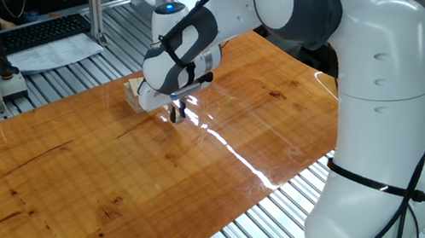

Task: Play Jenga

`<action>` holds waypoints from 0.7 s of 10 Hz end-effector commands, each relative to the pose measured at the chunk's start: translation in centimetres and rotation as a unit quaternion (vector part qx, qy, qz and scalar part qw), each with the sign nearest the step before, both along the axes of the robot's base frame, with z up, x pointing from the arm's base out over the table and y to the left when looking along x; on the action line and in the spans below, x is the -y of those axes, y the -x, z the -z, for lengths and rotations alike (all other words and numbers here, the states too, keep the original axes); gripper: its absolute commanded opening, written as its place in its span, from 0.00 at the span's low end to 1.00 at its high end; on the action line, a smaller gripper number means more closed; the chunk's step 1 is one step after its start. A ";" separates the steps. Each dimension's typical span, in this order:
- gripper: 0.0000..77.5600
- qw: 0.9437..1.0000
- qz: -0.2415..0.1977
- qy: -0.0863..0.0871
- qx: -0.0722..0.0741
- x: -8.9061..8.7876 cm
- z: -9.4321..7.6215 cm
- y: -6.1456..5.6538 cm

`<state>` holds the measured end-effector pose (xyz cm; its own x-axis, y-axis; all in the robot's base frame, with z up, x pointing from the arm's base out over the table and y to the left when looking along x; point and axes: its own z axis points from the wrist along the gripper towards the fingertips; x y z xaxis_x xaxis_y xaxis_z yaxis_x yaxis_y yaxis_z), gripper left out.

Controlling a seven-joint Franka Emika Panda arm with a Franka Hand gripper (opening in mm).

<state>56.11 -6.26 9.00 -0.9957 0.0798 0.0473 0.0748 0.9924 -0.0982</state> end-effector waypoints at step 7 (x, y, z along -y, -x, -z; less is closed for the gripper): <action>0.02 0.999 -0.035 0.016 0.005 1.2 -0.1 -0.9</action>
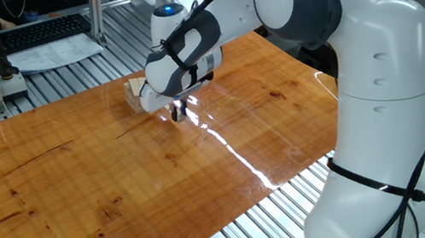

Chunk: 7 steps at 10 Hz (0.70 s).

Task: Play Jenga

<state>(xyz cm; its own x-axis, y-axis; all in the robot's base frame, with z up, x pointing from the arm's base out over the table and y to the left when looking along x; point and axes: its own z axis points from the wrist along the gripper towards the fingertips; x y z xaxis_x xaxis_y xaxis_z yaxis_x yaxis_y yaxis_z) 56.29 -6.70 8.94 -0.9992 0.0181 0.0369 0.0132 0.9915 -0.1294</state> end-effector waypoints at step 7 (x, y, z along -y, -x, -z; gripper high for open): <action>0.02 1.000 -0.025 0.013 -0.006 1.2 -0.2 -1.5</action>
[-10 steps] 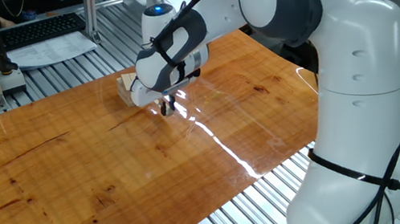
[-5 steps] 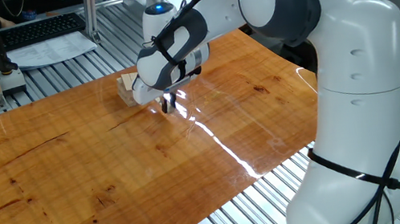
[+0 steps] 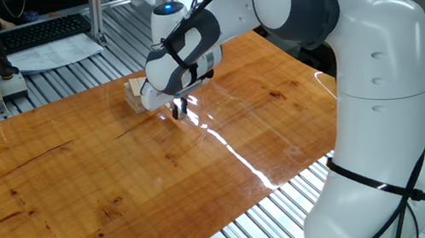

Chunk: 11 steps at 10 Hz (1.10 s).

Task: Play Jenga

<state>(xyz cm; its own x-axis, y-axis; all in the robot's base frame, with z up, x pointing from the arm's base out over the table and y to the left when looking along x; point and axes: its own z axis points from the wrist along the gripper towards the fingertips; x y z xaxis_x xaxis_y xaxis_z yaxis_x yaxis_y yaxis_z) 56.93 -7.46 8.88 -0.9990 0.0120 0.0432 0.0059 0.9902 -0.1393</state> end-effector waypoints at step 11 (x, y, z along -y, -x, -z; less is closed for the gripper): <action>0.02 1.000 0.002 -0.007 -0.002 0.6 -0.3 -0.9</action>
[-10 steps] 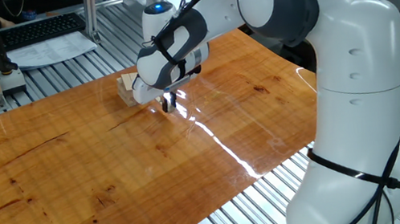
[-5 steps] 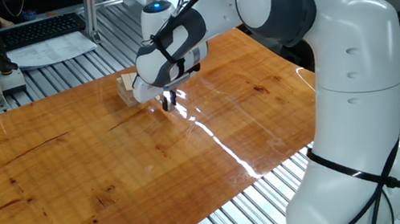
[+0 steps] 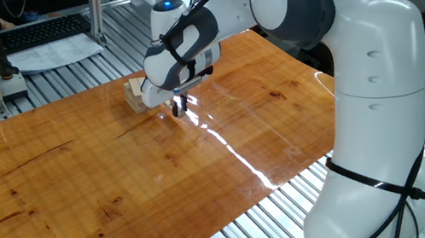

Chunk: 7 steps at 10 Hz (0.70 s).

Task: Play Jenga

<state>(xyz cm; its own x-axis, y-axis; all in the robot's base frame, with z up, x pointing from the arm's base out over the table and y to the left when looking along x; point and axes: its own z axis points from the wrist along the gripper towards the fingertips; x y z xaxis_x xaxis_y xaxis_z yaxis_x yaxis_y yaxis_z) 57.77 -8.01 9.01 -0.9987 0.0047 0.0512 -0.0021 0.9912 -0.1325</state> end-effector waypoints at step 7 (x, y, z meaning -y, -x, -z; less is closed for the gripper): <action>1.00 1.000 0.006 -0.004 0.002 0.0 -0.1 -0.1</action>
<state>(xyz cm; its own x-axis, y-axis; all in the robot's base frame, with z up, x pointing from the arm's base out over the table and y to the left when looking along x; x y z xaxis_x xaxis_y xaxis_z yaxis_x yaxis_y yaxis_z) 57.77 -8.01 9.01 -0.9986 0.0158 0.0506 0.0094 0.9922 -0.1245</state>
